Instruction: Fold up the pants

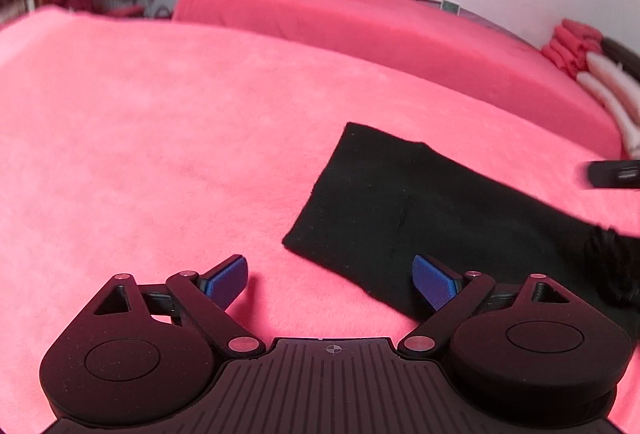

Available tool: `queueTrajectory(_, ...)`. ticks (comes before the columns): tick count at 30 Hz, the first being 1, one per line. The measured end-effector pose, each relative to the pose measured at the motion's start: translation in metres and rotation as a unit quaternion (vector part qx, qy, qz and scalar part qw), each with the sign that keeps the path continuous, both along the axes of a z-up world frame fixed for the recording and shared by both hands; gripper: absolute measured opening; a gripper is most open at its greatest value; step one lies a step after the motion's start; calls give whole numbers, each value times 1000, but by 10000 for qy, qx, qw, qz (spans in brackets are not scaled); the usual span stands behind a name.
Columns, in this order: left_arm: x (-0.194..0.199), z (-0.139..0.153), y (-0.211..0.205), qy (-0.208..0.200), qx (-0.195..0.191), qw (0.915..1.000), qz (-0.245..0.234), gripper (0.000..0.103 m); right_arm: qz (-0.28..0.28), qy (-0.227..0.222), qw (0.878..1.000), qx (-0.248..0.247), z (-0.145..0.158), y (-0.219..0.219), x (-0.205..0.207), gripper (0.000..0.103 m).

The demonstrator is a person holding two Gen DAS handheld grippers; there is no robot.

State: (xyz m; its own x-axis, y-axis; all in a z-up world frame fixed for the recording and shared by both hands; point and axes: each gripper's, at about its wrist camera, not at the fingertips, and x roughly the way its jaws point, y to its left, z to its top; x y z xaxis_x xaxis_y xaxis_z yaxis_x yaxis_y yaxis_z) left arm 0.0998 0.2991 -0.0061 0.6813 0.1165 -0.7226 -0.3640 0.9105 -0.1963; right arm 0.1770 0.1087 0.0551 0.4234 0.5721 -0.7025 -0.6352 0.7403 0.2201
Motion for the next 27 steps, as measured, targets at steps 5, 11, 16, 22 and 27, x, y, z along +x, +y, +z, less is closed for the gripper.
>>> queueTrajectory(5, 9, -13, 16, -6, -622, 9980, 75, 103, 636, 215, 9976, -175, -13, 87, 21, 74)
queueTrajectory(11, 11, -15, 10, -76, -486, 9987, 111, 103, 862, 216, 9952, -410, -25, 137, 39, 74)
queueTrajectory(16, 10, -16, 6, -216, -509, 9982, 223, 103, 1037, 325, 9928, -504, -40, 159, 52, 74)
queueTrajectory(22, 13, -15, -2, -345, -193, 9989, 249, 103, 1089, 583, 9909, -533, -62, 169, 52, 57)
queueTrajectory(27, 9, -9, 1, -507, -282, 9974, 422, 98, 998, 429, 9931, -435, -53, 156, 48, 30)
